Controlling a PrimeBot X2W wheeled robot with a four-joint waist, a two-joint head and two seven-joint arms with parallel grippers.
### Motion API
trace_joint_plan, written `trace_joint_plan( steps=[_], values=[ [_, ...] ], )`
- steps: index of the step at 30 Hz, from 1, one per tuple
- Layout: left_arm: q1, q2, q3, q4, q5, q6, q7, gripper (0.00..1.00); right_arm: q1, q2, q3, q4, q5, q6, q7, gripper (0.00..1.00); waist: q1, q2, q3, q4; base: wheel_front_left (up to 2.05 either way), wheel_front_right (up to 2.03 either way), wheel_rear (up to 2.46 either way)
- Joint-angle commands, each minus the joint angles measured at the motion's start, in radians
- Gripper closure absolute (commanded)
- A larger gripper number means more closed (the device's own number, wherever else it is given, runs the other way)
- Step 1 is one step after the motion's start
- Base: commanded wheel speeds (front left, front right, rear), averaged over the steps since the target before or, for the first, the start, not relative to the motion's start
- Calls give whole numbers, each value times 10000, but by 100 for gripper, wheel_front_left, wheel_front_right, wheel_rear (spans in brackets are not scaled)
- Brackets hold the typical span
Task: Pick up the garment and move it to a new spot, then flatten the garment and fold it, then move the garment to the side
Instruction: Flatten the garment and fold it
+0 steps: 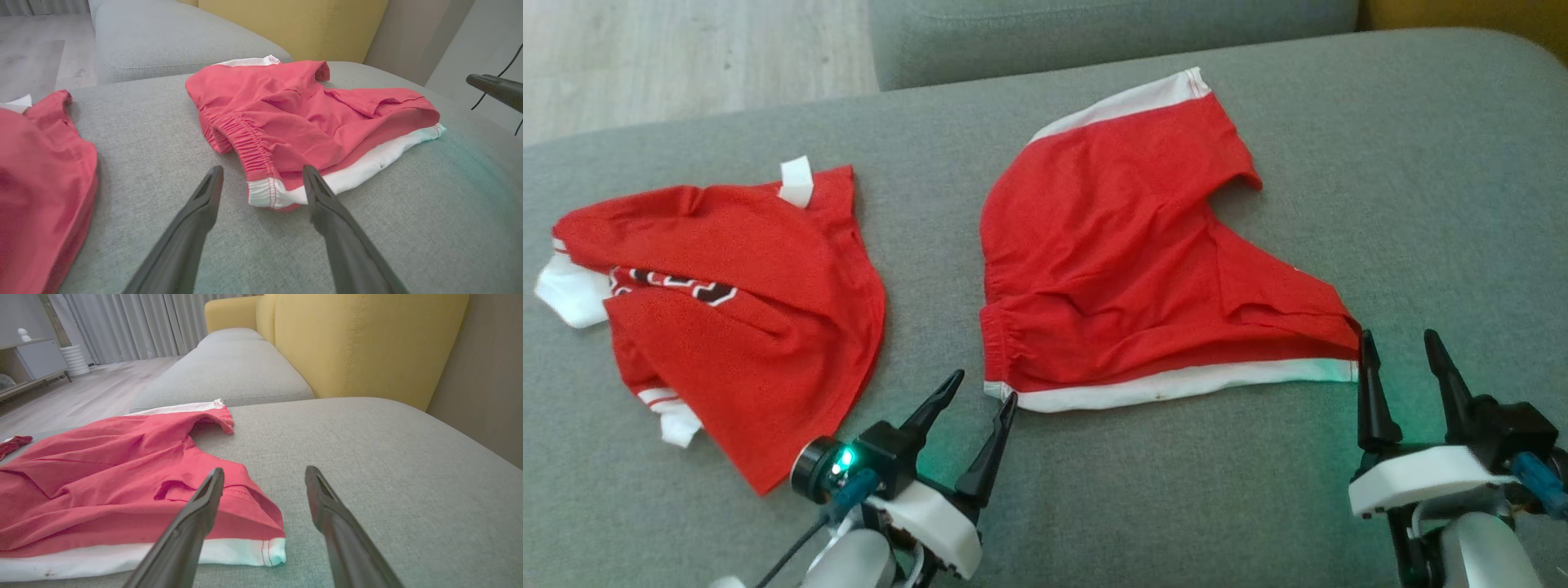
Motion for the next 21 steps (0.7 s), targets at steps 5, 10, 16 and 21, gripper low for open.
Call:
trace_joint_plan(
  steps=[5, 10, 16, 21],
  values=[
    [-806, 208, 17, 194, -331, -56, 21, 0, -398, -82, 342, -265, -35, -7, -134, 0, 0, -1, 235, -203, 0, 0, 0],
    [-1024, 280, -240, 546, -461, -56, 19, 0, -412, -82, 350, -242, -36, -7, -140, 0, 0, -1, 318, -302, 0, 0, 0],
    [-1180, 299, -389, 859, -569, -57, -63, 0, -432, -82, 378, -182, -24, -7, -150, 0, 0, -1, 334, -370, 0, 0, 0],
    [-1265, 318, -607, 967, -781, -57, -86, 93, -437, -82, 400, -64, -18, -7, -108, 0, 0, -1, 343, -391, 0, 0, 0]
  ],
)
